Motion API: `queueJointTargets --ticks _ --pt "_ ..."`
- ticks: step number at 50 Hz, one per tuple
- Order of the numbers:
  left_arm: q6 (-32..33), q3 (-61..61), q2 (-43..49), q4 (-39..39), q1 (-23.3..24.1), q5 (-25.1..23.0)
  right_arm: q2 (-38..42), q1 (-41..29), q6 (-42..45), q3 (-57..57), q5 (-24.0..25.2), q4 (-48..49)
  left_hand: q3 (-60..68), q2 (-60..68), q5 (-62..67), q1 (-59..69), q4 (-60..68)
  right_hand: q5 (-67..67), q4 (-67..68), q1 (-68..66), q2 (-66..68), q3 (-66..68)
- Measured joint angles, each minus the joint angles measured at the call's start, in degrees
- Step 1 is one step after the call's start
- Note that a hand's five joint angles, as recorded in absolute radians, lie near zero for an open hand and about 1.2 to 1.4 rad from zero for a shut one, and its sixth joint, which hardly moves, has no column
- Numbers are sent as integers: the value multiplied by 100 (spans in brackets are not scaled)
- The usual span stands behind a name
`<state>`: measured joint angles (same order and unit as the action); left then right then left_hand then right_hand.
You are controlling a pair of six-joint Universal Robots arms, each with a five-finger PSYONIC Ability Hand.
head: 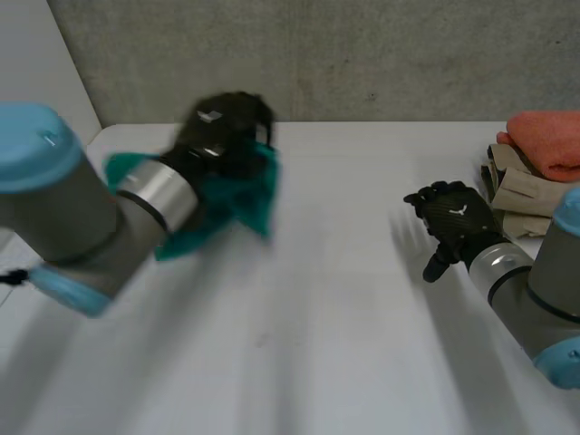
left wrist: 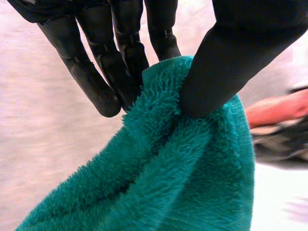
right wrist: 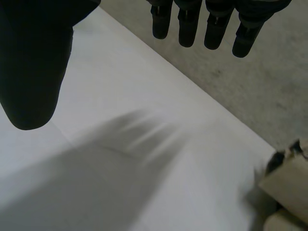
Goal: Fold the laundry.
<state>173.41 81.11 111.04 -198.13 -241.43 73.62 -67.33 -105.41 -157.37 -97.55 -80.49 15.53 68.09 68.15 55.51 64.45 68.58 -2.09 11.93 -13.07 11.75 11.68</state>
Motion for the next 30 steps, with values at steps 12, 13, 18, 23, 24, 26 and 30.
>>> queueJointTargets --ticks 12,13,18,23,24,26,30 --pt "-239 -615 1602 -46 1981 1361 -12 249 -465 262 -496 -554 -1703 -1789 -1485 -1615 -1772 2 0 0 0 0" --pt "-257 -696 1704 9 2042 1404 -16 260 -494 268 -526 -591 -1938 -1966 -1649 -1800 -1940 2 0 0 0 0" --pt "-300 -854 1686 277 1995 1448 -69 279 -586 269 -581 -793 -4433 -4489 -4262 -4190 -4553 2 0 0 0 0" --pt "-177 -760 1112 445 1461 1374 -218 213 -638 273 -580 -1158 -5187 -5191 -5013 -4785 -5252 2 0 0 0 0" --pt "-116 -732 968 475 1297 1337 -266 184 -650 276 -579 -1255 -5202 -5208 -5020 -4785 -5260 2 0 0 0 0" --pt "18 -698 750 528 1001 1250 -377 106 -692 278 -573 -1464 -5202 -5208 -5020 -4785 -5260 0 0 0 0 0" --pt "502 -728 480 765 274 891 -607 -165 -876 253 -557 -1878 -5202 -5208 -5020 -4785 -5260 2 0 0 0 0"
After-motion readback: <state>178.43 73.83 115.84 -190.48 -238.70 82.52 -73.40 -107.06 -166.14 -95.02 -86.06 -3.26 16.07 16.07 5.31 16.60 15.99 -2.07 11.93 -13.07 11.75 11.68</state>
